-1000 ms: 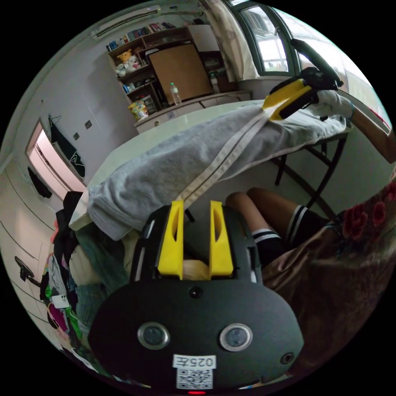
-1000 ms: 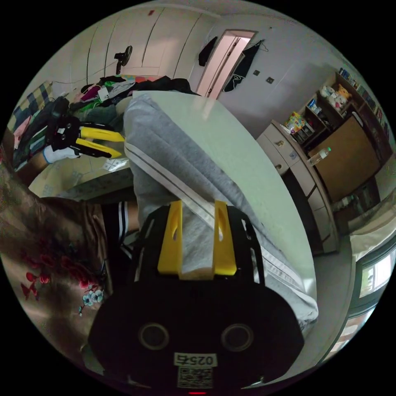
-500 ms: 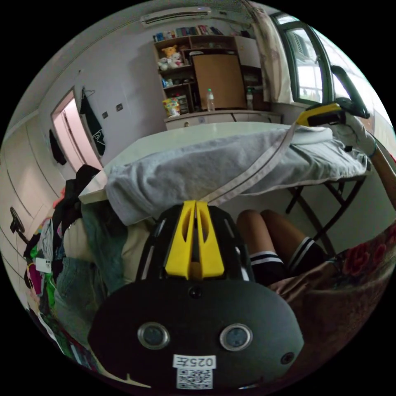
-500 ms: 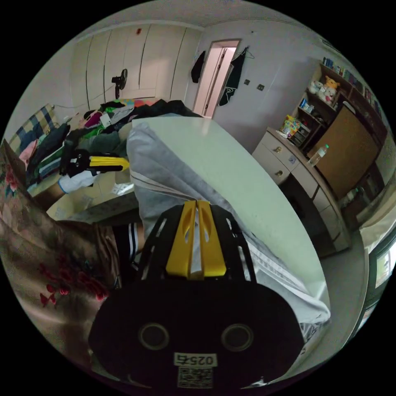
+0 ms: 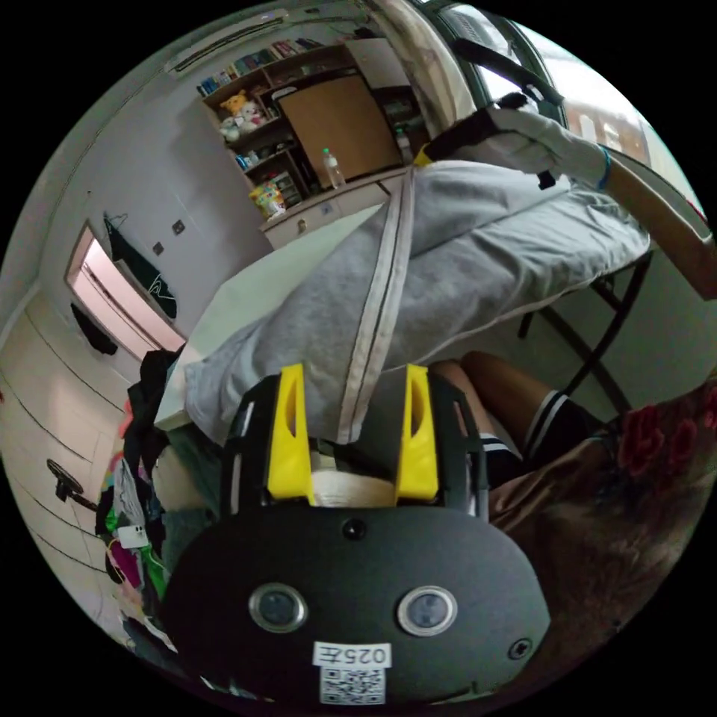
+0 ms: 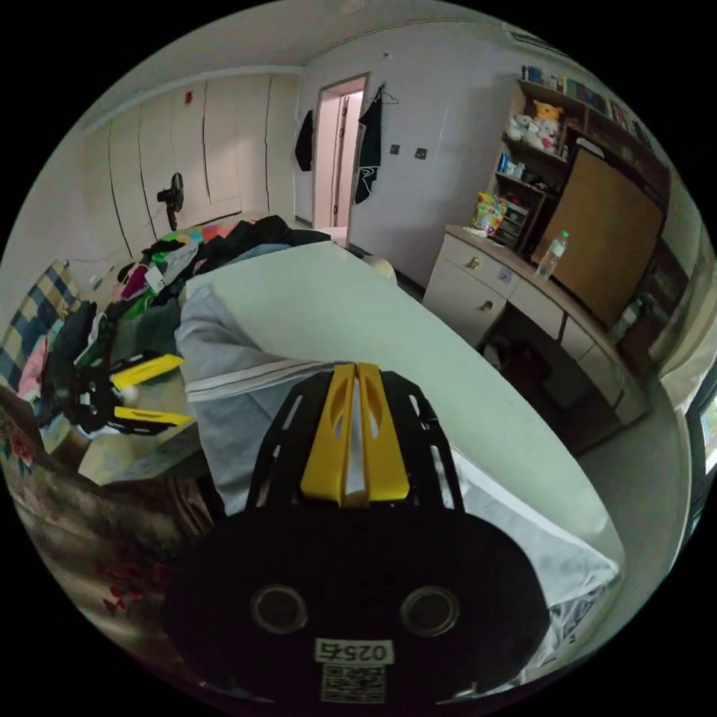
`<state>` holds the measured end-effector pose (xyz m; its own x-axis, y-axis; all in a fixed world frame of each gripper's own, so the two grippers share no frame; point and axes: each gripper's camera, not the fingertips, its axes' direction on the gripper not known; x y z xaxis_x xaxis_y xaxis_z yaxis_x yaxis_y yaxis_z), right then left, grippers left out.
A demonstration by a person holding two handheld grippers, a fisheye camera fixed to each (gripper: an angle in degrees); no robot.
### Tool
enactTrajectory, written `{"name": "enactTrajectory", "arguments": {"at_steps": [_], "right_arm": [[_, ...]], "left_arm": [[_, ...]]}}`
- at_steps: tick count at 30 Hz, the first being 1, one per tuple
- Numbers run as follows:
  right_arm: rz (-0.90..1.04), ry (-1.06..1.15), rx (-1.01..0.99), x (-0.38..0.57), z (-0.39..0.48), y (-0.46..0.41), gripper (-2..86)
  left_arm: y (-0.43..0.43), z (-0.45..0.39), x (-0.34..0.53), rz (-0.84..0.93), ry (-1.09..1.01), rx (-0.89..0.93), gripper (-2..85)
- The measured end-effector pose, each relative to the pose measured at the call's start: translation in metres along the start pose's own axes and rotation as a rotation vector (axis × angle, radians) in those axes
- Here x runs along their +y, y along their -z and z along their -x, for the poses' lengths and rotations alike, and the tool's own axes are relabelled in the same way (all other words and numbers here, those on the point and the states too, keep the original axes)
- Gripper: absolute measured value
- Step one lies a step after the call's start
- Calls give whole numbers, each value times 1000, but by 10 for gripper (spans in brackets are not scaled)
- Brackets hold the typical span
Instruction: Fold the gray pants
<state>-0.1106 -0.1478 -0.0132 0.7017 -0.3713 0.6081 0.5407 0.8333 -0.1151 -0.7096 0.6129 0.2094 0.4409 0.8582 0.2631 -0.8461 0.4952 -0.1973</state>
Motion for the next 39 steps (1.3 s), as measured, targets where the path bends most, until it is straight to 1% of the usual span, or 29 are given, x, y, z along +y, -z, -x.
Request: {"name": "enactTrajectory", "arguments": {"at_steps": [1,3,5,7,11,14,16,18,21,24,26,27,30,32,33,34,37,39], "right_arm": [[-9,-25,-25,-1,-8,1,-10],[-17,-52,-67,-1,-19,2,-10],[-24,-72,-93,-1,-26,4,-10],[-60,-97,-70,1,-34,10,-10],[-96,-95,-90,-3,-43,28,-9],[-82,-18,-198,-8,-39,34,-9],[-40,78,-293,-6,-25,31,-6],[-16,102,-282,-2,-16,27,1],[19,118,-190,6,-9,22,21],[28,97,-120,14,-12,21,53],[20,52,-98,15,-21,23,65],[15,15,-106,16,-31,25,70],[-20,-88,-102,19,-57,38,79],[-46,-132,-30,25,-72,53,82],[-49,-165,41,29,-84,65,84],[-34,-189,105,33,-99,78,86],[27,-278,217,49,-149,109,109],[99,-320,233,61,-187,119,124]], "left_arm": [[1,0,0,1,5,-50,111],[4,5,1,2,3,-68,80],[8,16,2,-12,27,-30,59],[19,30,0,-10,47,3,20],[46,59,-4,-47,104,1,-6],[65,91,-14,-127,185,51,-8],[70,115,-31,-182,213,20,-9],[70,134,-48,-212,215,-11,-9],[65,169,-87,-274,209,-38,-9],[47,201,-137,-316,183,-31,-9],[30,220,-171,-310,174,7,-9],[17,232,-194,-301,183,34,-9],[-31,257,-251,-181,201,78,-9],[-63,270,-277,-74,204,97,-9],[-85,277,-290,3,202,109,-9],[-105,282,-299,66,197,119,-9],[-140,291,-311,181,186,146,-9],[-155,294,-315,236,191,167,-9]]}}
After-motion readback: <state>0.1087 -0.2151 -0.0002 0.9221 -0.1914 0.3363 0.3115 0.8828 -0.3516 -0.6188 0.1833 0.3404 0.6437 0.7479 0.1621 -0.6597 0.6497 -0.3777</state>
